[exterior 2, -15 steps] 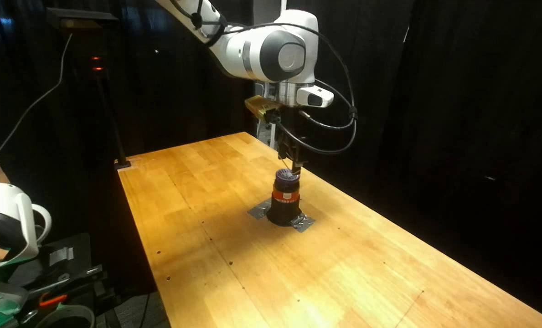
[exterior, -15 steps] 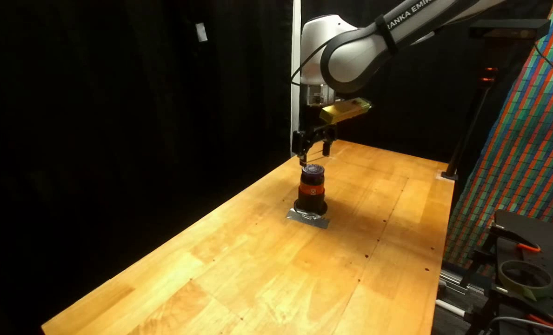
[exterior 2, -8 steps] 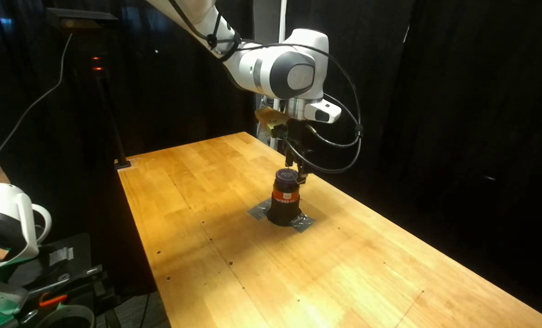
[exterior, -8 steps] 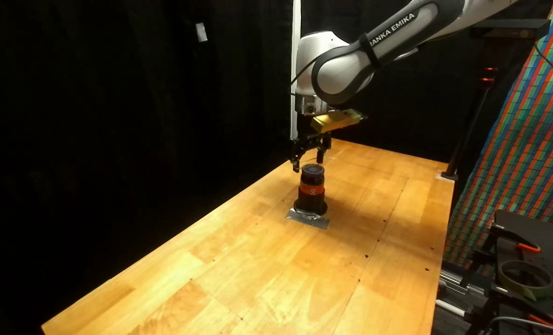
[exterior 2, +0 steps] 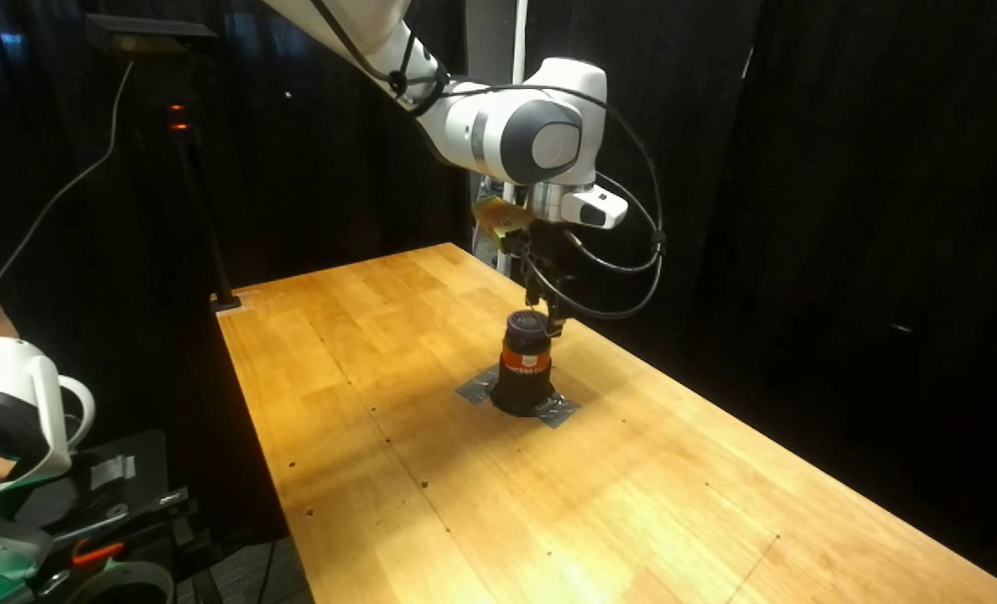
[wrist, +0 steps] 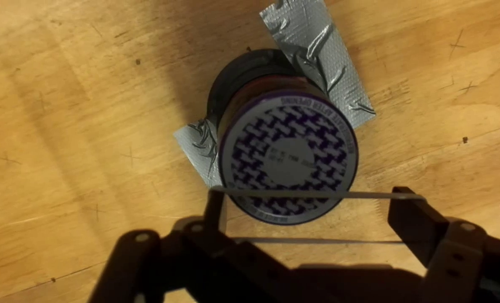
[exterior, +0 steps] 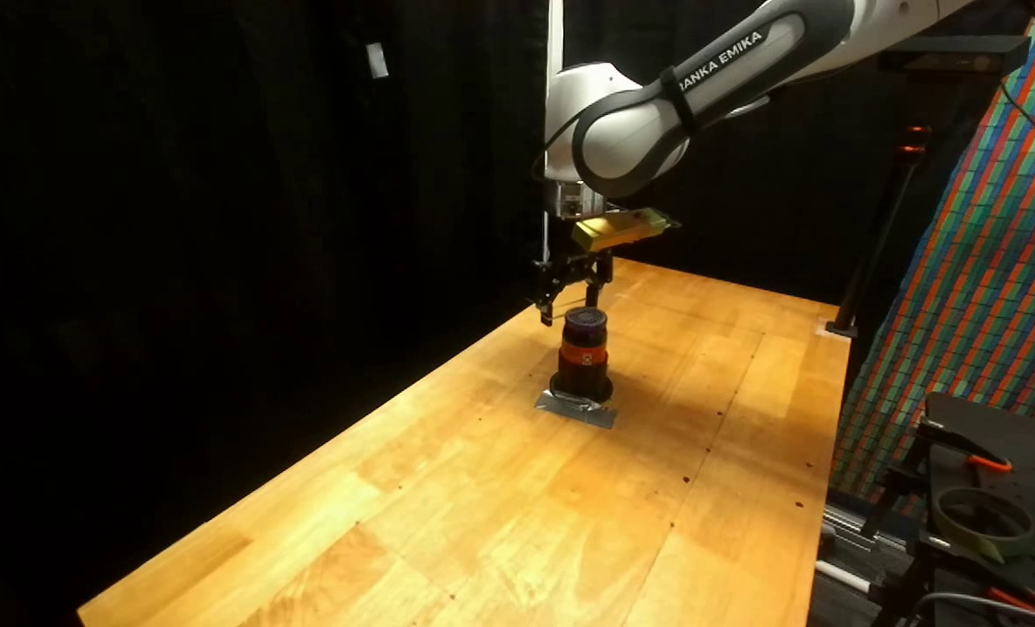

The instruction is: Put the rubber band around the base of the cup

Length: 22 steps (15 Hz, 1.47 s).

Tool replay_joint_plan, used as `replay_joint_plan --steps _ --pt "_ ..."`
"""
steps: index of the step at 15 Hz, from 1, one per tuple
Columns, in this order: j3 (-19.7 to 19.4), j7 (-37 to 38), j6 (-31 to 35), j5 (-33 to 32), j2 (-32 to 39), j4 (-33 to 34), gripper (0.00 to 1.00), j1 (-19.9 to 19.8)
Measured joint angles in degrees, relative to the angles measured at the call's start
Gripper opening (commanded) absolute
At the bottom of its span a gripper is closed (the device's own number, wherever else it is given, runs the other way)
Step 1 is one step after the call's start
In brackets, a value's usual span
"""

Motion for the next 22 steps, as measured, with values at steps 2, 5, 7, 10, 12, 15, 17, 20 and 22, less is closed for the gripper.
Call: replay_joint_plan --steps 2,5,7,10,12,15,17,20,22 --pt "0.0 0.0 -0.89 0.24 0.11 -0.01 1.0 -0.11" --pt "0.0 -0.09 -2.56 0.38 0.28 -0.11 1.0 -0.24" --pt "0.0 -0.62 -4.18 1.01 0.31 -0.15 1.0 -0.26" --pt "0.01 -1.37 -5.4 1.87 0.32 -0.12 1.0 -0.32" --pt "0.0 -1.25 -4.8 1.87 0.35 -0.08 1.0 -0.31" --pt "-0.09 -0.8 -3.88 1.87 0.47 0.04 1.0 -0.31" --pt "-0.24 -0.51 -3.21 1.87 0.66 0.06 1.0 -0.31" --pt "-0.65 0.5 -1.7 1.86 1.09 0.07 1.0 -0.28" --pt "-0.97 1.26 -0.48 1.86 1.44 0.08 1.0 -0.27"
